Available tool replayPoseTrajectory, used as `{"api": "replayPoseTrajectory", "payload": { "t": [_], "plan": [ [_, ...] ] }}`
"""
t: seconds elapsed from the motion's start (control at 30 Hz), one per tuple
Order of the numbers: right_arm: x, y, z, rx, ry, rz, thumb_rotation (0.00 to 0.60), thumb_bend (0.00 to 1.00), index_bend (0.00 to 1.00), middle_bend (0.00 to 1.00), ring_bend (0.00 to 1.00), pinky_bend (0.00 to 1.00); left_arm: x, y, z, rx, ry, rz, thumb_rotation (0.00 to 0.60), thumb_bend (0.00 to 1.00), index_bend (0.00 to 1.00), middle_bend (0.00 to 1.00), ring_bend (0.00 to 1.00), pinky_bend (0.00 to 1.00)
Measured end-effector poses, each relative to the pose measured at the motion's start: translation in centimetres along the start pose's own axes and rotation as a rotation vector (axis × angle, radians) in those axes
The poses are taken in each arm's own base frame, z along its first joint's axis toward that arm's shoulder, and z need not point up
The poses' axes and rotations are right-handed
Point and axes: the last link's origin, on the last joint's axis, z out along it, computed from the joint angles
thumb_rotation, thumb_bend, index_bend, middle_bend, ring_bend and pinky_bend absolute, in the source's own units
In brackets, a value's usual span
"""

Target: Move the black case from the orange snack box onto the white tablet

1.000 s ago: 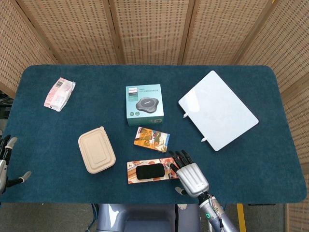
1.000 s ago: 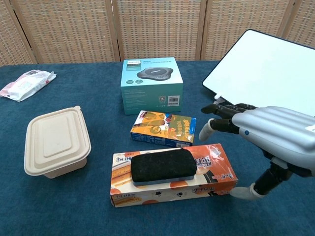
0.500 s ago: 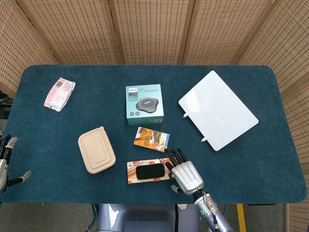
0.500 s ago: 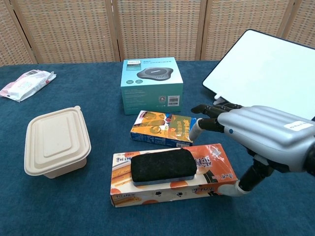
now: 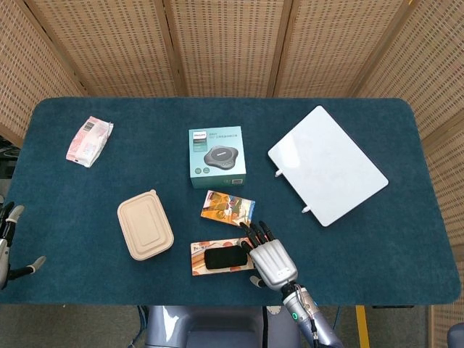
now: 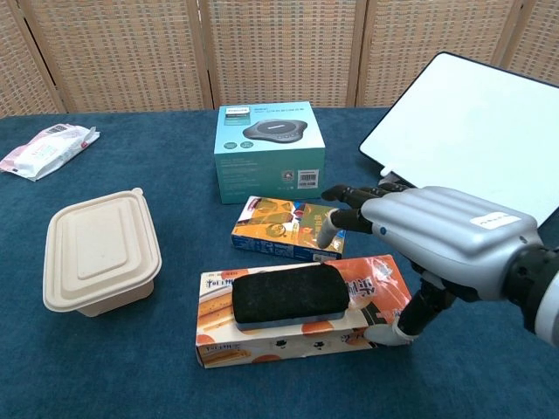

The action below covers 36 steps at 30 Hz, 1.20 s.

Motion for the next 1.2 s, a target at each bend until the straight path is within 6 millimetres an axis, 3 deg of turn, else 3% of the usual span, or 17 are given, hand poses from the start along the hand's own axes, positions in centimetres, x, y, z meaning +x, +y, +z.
{"api": "replayPoseTrajectory", "payload": {
  "t": [0.6,1.2],
  "plan": [
    [-1.0,-0.9,1.3,-0.008,-0.037,0.011,0.6,0.21,0.25,0.0,0.0,0.0,0.0,0.0,0.0,0.001,0.001,0.001,0.6,0.16,0.0,0.0,0.0,0.0],
    [-0.3,-1.9,2.5,-0.007,-0.043,-0.026,0.6,0.21,0.28,0.0,0.0,0.0,0.3,-0.4,0.2,0.027,0.013,-0.007,0.6,0.16,0.0,0.0,0.0,0.0]
  ]
}}
